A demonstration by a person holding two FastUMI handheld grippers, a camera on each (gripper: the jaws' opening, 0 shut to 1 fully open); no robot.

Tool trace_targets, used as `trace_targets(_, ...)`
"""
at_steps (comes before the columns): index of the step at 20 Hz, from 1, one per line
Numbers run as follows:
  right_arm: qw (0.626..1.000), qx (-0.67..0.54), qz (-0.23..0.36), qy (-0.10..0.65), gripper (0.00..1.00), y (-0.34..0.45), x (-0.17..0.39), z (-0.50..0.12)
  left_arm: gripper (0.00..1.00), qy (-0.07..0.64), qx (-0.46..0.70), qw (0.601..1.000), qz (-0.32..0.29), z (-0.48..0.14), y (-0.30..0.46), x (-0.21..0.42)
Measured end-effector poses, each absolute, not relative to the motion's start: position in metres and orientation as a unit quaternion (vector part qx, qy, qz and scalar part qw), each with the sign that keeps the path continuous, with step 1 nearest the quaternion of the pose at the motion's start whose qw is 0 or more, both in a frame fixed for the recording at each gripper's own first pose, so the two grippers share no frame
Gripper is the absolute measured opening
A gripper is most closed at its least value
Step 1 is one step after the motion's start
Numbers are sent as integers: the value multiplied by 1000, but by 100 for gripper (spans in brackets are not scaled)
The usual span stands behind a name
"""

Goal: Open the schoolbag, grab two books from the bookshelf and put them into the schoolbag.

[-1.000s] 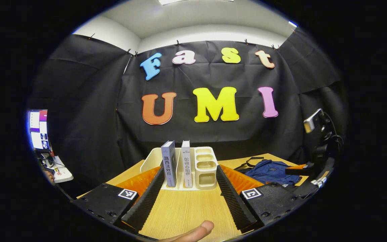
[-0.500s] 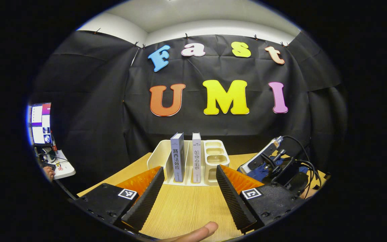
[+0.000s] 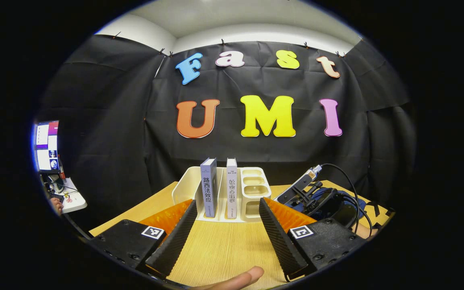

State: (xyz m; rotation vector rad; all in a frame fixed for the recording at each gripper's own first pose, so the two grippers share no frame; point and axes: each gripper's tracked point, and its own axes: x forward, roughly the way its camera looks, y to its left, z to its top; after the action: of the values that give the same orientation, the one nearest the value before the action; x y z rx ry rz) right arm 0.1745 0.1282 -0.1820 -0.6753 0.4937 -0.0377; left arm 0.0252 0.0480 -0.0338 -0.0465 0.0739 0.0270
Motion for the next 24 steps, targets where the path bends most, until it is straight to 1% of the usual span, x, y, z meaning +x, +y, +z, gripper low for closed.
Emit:
trace_targets(1, 913, -329, -27, 239, 71, 127, 175, -180, 97, 37, -23, 999, 15, -33, 49, 26)
trace_targets(2, 915, -326, -28, 238, 71, 129, 179, -179, 97, 37, -23, 999, 17, -34, 50, 27)
trace_targets(3, 914, -324, -34, 241, 67, 128, 183, -178, 97, 37, -23, 999, 18, -34, 50, 26)
trace_targets(4, 914, -323, -35, 241, 45, 127, 186, -178, 97, 36, -24, 999, 16, -34, 50, 26)
trace_targets(5, 916, -320, -36, 240, 39, 127, 190, -177, 97, 37, -25, 999, 14, -34, 48, 27)
trace_targets(6, 919, -311, -37, 240, 29, 125, 193, -176, 97, 41, -26, 999, 13, -37, 47, 29)
trace_targets(7, 921, -301, -27, 247, 31, 126, 193, -178, 97, 45, -27, 999, 12, -39, 46, 29)
trace_targets(8, 923, -291, -20, 250, 13, 126, 193, -178, 100, 47, -28, 998, 10, -40, 44, 30)
trace_targets(9, 926, -282, -12, 252, 10, 125, 197, -178, 97, 50, -27, 998, 10, -42, 43, 31)
trace_targets(11, 929, -272, -7, 249, 10, 120, 202, -167, 98, 51, -20, 998, 10, -44, 41, 33)
trace_targets(12, 933, -262, -3, 248, 2, 118, 198, -162, 97, 53, -18, 998, 13, -47, 41, 35)
trace_targets(13, 935, -254, 3, 247, 1, 116, 201, -157, 97, 55, -19, 998, 16, -49, 41, 36)
trace_targets(15, 940, -239, 10, 244, 2, 107, 201, -142, 98, 68, -22, 997, 21, -56, 38, 44)
trace_targets(18, 949, -219, 16, 227, 2, 88, 204, -116, 98, 92, -9, 995, 25, -72, 32, 52)
trace_targets(24, 965, -158, 20, 210, 2, 42, 212, -73, 98, 95, -4, 994, 51, -75, 36, 56)
